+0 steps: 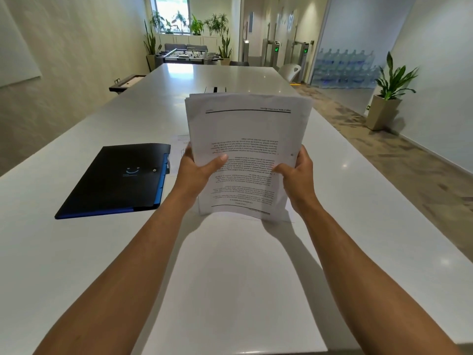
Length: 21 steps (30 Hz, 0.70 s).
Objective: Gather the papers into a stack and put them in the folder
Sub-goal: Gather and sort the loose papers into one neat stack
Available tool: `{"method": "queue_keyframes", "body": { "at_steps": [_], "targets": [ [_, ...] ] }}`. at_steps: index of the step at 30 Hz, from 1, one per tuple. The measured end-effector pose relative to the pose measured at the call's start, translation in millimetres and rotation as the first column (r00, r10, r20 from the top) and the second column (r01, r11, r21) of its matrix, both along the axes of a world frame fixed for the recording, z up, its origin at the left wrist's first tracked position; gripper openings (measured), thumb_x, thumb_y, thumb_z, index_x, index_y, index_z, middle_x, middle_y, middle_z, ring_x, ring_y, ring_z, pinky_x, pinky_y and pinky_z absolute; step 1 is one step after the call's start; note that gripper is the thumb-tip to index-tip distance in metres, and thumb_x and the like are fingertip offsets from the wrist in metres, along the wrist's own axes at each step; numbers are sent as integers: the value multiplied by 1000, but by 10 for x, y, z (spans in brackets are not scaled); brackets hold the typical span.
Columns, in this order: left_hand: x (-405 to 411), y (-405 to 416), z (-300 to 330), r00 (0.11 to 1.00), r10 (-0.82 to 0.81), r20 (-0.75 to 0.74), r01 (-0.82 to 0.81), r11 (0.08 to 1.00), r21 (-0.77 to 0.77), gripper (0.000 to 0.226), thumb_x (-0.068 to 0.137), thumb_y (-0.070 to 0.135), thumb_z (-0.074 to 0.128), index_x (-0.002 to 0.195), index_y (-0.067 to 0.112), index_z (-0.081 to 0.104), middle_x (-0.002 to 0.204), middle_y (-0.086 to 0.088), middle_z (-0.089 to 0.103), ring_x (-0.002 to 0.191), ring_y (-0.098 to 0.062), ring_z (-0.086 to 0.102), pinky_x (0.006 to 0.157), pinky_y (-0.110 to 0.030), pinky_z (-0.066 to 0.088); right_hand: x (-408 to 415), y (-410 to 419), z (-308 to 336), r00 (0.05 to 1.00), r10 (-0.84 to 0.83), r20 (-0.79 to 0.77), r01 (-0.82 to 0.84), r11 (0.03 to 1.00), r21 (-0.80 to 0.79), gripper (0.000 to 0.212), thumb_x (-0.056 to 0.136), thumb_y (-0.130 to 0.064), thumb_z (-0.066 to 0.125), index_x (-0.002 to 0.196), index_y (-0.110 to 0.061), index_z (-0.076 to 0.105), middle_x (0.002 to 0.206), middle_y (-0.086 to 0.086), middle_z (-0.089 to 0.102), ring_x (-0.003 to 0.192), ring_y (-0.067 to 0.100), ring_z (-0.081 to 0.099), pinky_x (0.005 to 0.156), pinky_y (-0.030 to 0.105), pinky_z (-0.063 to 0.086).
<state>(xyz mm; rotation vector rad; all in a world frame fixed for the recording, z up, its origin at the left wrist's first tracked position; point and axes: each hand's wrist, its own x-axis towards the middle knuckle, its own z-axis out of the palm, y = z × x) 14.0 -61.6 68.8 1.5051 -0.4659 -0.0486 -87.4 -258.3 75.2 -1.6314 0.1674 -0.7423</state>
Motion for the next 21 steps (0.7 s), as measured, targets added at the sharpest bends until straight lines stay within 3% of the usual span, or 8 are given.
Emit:
{"method": "queue_keyframes", "body": {
  "at_steps": [2, 4, 8, 11, 13, 16, 19, 21],
  "targets": [
    [-22, 4, -2, 1000, -10, 24, 7, 996, 93, 25, 81, 44, 76, 102, 37, 65, 94, 23, 73, 88, -3, 70, 66, -23, 57, 28, 10, 3, 1000, 20, 4, -20, 1000, -8, 40, 77, -5, 64, 104, -32, 54, 102, -11, 66, 93, 16, 67, 68, 25, 56],
    [-30, 32, -8, 998, 33, 47, -36, 997, 69, 14, 85, 41, 73, 96, 36, 66, 88, 24, 74, 83, 0, 71, 59, -15, 55, 58, 16, -8, 999, 44, -5, -44, 999, -15, 37, 77, -10, 64, 105, -31, 53, 105, -7, 66, 95, 19, 66, 72, 30, 58],
    [53, 250, -17, 996, 92, -14, -92, 996, 23, 19, 89, 29, 71, 107, 24, 67, 99, 8, 75, 88, -7, 72, 67, -19, 57, 90, -65, -67, 994, 110, 24, -111, 994, 6, 27, 89, -31, 68, 111, -27, 53, 99, 0, 67, 88, 11, 68, 74, 24, 57],
    [191, 517, -136, 982, 109, -155, -102, 993, 54, 21, 91, 26, 69, 111, 26, 67, 100, 6, 76, 90, -10, 73, 71, -31, 59, 140, -101, -221, 994, 47, -99, -51, 998, -36, 29, 97, -42, 56, 115, -20, 55, 94, -1, 68, 81, 11, 68, 68, 25, 53],
    [284, 707, -281, 953, 105, -284, -98, 994, 38, 23, 91, 21, 68, 113, 28, 66, 102, 4, 76, 93, -15, 73, 74, -39, 59, 184, -101, -403, 959, -43, -280, -15, 979, -204, 35, 99, -48, 49, 114, -17, 57, 101, 1, 68, 90, 20, 68, 73, 28, 51],
    [402, 977, -532, 905, 109, -410, -95, 994, 55, 29, 90, 10, 67, 116, 24, 66, 108, -3, 75, 100, -27, 71, 86, -50, 55, 228, -100, -644, 864, -202, -462, -88, 842, -532, 50, 93, -53, 55, 125, -15, 58, 122, 6, 65, 113, 24, 61, 91, 36, 49],
    [431, 1211, -725, 850, 165, -500, -76, 978, 194, 27, 91, 8, 66, 113, 24, 65, 109, -6, 74, 101, -32, 70, 92, -58, 51, 240, -24, -786, 802, -246, -545, -223, 723, -654, 83, 81, -67, 61, 146, -19, 39, 149, 6, 46, 136, 27, 42, 108, 47, 37],
    [422, 1312, -823, 819, 218, -531, -69, 956, 286, 28, 92, 11, 66, 116, 24, 63, 112, -8, 72, 100, -34, 69, 90, -60, 51, 240, 37, -895, 757, -266, -596, -303, 666, -681, 100, 76, -74, 60, 154, -23, 23, 160, 6, 28, 148, 26, 22, 117, 53, 20]
  ]
}}
